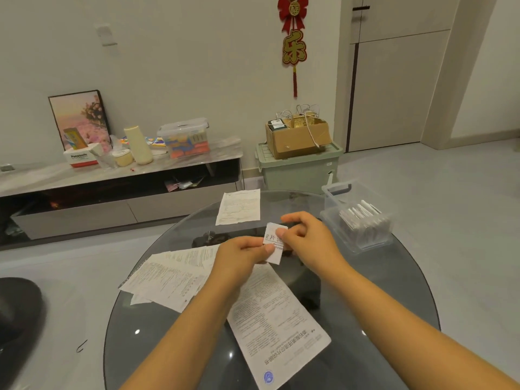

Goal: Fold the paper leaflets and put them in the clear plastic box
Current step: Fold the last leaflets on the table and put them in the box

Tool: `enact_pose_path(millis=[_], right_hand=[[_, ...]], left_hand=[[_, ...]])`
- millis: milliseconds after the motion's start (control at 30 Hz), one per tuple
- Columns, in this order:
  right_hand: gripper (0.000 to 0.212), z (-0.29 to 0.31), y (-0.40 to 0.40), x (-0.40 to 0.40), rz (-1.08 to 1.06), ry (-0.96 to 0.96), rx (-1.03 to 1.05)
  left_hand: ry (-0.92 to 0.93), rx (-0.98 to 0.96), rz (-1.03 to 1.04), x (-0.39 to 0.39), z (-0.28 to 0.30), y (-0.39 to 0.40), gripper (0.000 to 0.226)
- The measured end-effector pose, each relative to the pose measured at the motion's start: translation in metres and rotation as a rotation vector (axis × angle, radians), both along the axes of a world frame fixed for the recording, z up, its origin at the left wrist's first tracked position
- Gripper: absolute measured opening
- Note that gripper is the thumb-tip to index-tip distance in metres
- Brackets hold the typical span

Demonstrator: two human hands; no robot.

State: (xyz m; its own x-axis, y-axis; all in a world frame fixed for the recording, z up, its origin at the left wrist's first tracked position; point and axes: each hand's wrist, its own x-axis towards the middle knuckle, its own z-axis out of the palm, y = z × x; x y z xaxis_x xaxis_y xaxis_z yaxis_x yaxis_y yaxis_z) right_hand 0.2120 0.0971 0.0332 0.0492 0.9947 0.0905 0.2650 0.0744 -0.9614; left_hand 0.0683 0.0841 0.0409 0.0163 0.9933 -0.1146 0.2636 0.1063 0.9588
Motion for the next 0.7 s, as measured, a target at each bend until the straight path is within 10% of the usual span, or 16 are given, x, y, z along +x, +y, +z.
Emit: enact_pose_path(millis=[567,700], right_hand=[[0.009,0.019,0.014,0.109,-0.387,0.093,0.001],[0.008,0.018,0.019,0.127,-0.483,0.062,0.047]], left_hand=[[-0.228,0.023,-0.173,0.125,0.023,0.073,0.011],[-0.052,0.184,-0.275,0.145,0.021,0.084,0.012]])
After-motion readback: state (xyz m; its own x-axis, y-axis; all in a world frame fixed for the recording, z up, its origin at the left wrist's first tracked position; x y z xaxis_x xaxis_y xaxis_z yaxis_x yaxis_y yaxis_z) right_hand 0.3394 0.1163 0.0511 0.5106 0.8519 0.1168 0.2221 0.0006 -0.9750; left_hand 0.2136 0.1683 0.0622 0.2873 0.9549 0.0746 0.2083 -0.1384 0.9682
